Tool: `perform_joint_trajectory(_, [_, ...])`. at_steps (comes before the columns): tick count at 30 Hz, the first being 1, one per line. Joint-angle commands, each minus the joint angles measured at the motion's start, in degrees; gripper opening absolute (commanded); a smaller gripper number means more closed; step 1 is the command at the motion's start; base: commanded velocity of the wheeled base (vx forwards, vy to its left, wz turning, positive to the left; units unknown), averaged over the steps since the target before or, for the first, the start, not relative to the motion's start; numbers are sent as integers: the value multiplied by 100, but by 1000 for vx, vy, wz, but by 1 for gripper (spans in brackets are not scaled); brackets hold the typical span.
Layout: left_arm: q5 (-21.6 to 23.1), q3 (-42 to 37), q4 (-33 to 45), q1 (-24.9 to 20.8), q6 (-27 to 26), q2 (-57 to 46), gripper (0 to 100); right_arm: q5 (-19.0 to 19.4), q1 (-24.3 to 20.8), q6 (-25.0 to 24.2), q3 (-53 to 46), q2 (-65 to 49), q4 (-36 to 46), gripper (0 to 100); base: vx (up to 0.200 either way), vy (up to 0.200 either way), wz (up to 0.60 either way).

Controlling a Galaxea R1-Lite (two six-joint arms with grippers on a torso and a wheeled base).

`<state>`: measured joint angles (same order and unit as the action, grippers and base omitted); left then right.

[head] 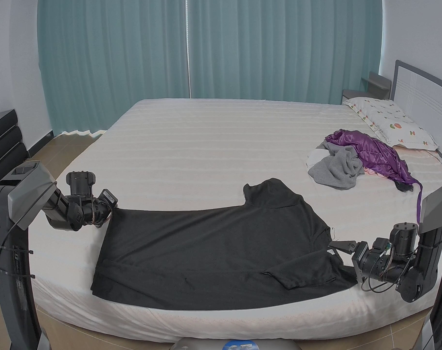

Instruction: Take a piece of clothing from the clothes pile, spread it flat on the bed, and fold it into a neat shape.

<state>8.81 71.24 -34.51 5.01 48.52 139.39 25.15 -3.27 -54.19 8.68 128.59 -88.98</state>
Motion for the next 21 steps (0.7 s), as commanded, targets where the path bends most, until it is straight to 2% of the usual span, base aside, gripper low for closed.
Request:
perform_joint_trajectory(1, [-11, 4, -12, 9, 26, -175, 0, -1, 2, 5, 29, 0, -93, 100, 0, 0, 0])
perform_joint_trajectory(10, [-20, -40, -293, 26, 26, -184, 0, -63, 10, 31, 160, -27, -93, 100, 0, 0, 0])
perform_joint_trajectory(13, [-38, -40, -363, 35, 61, -184, 0, -458, -7, 40, 494, -9, -85, 100, 0, 0, 0])
perform_joint_trajectory(14, [-38, -40, -363, 35, 61, -184, 0, -458, -7, 40, 494, -9, -85, 100, 0, 0, 0])
perform_joint_trajectory(15, [-55, -14, -372, 44, 202, -201, 0, -669, -16, 40, 688, 9, -85, 100, 0, 0, 0])
perform_joint_trajectory(17, [-126, -5, -407, 53, 395, -237, 0, -748, -42, 49, 828, 70, -76, 100, 0, 0, 0])
perform_joint_trajectory(21, [-126, -23, -416, 53, 430, -228, 0, -863, -130, 84, 1197, 334, -76, 100, 0, 0, 0])
